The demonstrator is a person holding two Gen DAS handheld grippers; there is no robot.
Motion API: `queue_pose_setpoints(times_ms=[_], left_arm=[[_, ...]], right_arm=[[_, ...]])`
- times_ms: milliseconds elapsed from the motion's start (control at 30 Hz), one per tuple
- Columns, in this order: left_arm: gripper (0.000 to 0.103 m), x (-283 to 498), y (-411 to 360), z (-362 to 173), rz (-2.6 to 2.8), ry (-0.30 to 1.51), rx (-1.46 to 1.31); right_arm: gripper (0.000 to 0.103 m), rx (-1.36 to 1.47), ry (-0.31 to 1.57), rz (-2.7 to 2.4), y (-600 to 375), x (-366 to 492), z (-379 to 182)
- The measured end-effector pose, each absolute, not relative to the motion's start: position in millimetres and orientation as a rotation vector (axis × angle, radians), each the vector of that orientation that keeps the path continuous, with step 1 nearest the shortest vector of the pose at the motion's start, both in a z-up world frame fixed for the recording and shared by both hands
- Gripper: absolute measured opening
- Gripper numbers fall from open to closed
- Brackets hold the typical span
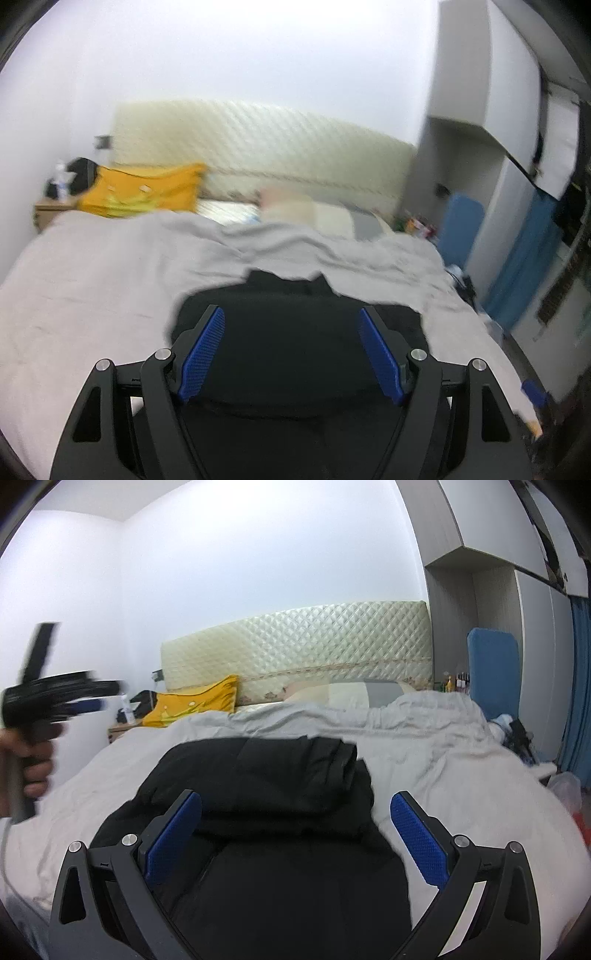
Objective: Fold large clothes
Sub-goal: 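Open the left tool, release the sleeve onto the jacket, and withdraw, then lower both tools toward the jacket's folded side edges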
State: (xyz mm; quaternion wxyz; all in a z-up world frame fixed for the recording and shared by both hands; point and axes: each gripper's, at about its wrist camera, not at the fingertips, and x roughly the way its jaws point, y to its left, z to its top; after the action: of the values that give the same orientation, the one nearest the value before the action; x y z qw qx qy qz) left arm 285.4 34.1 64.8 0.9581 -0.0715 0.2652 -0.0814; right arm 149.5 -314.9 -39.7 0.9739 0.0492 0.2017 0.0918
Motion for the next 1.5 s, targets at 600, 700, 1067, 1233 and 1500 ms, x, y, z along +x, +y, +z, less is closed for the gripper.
queue_pose_setpoints(times_ms=[600, 700, 1067, 1233, 1500], left_arm=[[0.075, 396, 31, -79, -0.211, 0.717, -0.156], [0.075, 420, 16, -104, -0.181, 0.738, -0.112], [0.076, 462, 36, -142, -0.117, 0.76, -0.061], [0.077, 471, 45, -158, -0.097, 0.774, -0.046], [0.076, 443, 45, -144, -0.089, 0.736, -0.025]], right_arm=[[0.068, 0.121, 0.595, 0.167, -298, 345, -104], [0.068, 0.123, 0.636, 0.151, -297, 371, -130], [0.072, 0.197, 0.698, 0.229, -275, 410, -184], [0.073, 0.122, 0.705, 0.221, -257, 417, -197], [0.072, 0.092, 0.765, 0.238, -264, 409, -189]])
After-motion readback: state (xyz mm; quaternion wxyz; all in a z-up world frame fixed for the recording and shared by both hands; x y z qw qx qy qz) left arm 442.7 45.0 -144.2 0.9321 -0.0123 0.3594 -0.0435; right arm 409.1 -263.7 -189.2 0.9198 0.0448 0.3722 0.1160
